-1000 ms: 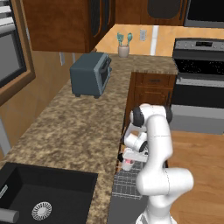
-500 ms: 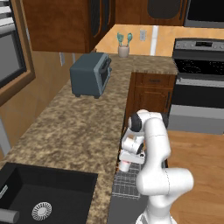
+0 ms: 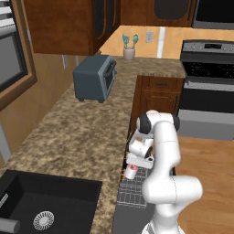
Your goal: Pick up the cup and bowl from the counter, place them in the dishwasher, and close the dishwasher door.
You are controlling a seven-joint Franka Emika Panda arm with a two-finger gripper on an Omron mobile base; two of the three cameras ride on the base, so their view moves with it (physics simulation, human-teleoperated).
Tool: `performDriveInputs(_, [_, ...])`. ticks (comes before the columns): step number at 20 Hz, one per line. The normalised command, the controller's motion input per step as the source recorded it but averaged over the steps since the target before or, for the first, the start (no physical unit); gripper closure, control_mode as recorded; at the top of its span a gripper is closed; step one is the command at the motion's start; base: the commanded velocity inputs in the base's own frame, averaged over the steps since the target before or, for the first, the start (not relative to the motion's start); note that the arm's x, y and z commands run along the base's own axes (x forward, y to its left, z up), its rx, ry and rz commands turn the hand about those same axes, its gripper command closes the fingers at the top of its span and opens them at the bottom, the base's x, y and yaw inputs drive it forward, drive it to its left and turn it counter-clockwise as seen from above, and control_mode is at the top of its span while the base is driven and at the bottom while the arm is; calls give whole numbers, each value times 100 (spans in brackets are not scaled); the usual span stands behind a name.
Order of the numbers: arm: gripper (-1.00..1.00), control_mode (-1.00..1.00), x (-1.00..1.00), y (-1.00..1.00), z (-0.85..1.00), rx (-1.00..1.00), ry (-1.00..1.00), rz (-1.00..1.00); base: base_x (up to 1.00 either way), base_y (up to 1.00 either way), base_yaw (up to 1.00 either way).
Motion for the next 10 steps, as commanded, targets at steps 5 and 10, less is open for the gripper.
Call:
performDriveInputs(5, [-100, -100, -62, -6, 83, 0, -16, -2, 0, 0, 0])
performDriveInputs(10, [-100, -100, -59, -38, 92, 1, -27, -2, 0, 0, 0])
